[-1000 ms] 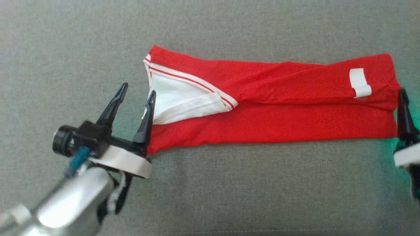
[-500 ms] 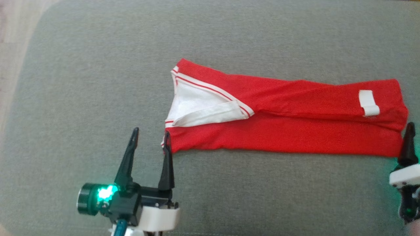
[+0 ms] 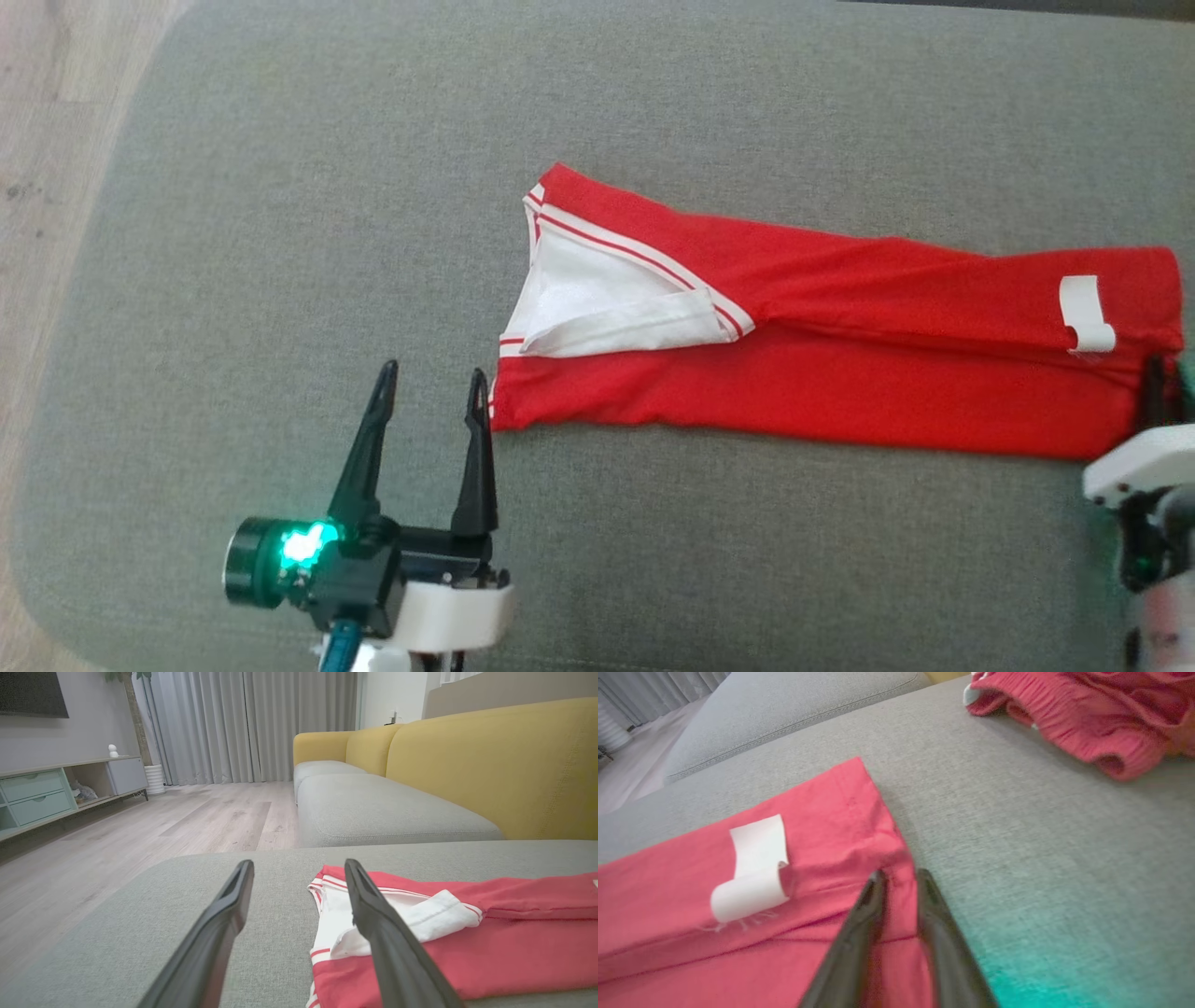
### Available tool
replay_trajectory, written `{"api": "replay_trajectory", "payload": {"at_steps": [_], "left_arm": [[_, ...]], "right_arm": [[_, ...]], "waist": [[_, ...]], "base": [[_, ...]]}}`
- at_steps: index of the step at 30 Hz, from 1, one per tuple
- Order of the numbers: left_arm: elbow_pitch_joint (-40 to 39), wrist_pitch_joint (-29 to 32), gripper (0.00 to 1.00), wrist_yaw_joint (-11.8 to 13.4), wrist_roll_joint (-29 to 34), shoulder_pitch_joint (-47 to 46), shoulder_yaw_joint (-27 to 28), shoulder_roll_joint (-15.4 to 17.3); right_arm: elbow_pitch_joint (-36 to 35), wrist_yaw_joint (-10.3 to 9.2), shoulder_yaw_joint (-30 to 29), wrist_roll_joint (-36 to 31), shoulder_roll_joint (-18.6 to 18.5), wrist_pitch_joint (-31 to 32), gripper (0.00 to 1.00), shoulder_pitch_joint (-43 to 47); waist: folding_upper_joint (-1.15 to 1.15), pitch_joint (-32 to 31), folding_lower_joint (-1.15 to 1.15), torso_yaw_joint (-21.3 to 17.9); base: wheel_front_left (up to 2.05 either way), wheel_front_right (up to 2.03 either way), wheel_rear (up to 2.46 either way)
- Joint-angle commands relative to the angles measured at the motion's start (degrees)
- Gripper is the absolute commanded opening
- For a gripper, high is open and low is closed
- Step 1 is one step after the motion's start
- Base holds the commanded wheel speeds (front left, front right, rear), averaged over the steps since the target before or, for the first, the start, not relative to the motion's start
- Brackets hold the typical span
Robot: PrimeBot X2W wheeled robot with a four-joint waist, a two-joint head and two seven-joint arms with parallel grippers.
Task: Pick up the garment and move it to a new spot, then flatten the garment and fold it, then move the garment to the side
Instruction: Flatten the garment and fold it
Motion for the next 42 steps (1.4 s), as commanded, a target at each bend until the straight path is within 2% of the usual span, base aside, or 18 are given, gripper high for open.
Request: {"api": "replay_trajectory", "payload": {"at_steps": [1,8,16,19,23,28,31,36,42], "left_arm": [[-1.41,-0.29,1.0,-0.51,0.81,0.23,2.99,-0.48],[-0.93,-0.29,1.0,-2.31,2.4,1.27,5.13,-1.71],[-1.0,-0.29,1.0,-4.08,4.01,1.92,7.36,-2.63],[-0.78,-0.29,1.0,-4.77,4.4,1.83,7.84,-2.95],[-0.29,-0.29,1.0,-5.47,4.78,1.85,8.25,-3.44],[0.05,-0.29,1.0,-6.18,4.95,2.04,8.7,-4.0],[0.24,-0.29,1.0,-6.68,5.05,1.96,8.82,-4.27],[0.35,-0.29,1.0,-7.28,5.27,1.73,9.01,-4.65],[0.88,-0.29,1.0,-7.94,5.31,1.27,8.61,-5.06]], "right_arm": [[-0.67,-0.04,1.34,-0.12,0.59,0.25,0.0,0.14],[-3.95,-0.04,0.48,0.12,-1.25,-1.39,0.0,1.2],[-12.75,-0.04,-3.8,1.15,-10.02,3.15,0.0,3.02],[-17.95,-0.04,-2.7,4.18,-11.36,5.25,0.0,2.73],[-29.1,-0.04,1.14,9.29,-8.98,8.71,0.0,2.98],[-45.19,-0.04,7.19,11.69,0.1,14.31,0.0,5.24],[-50.69,-0.04,12.34,11.25,4.62,16.49,0.0,6.48],[-51.3,-0.04,22.35,12.51,7.16,16.53,0.0,7.06],[-41.82,-0.04,32.11,17.68,7.27,11.61,0.0,4.88]], "waist": [[0.0,-0.35,0.0,-0.28],[0.0,-1.44,0.0,-1.54],[0.0,-1.74,0.0,-3.83],[0.0,-1.77,0.0,-4.39],[0.0,-2.17,0.0,-4.64],[0.0,-2.78,0.0,-4.26],[0.0,-2.94,0.0,-3.39],[0.0,-2.86,0.0,-1.56],[0.0,-2.49,0.0,1.23]], "base": [[0.0,0.0,0.0],[0.0,0.0,0.0],[0.0,0.0,0.0],[0.0,0.0,0.0],[0.0,0.0,0.0],[0.0,0.0,0.0],[0.0,0.0,0.0],[0.0,0.0,0.0],[0.0,0.0,0.0]]}}
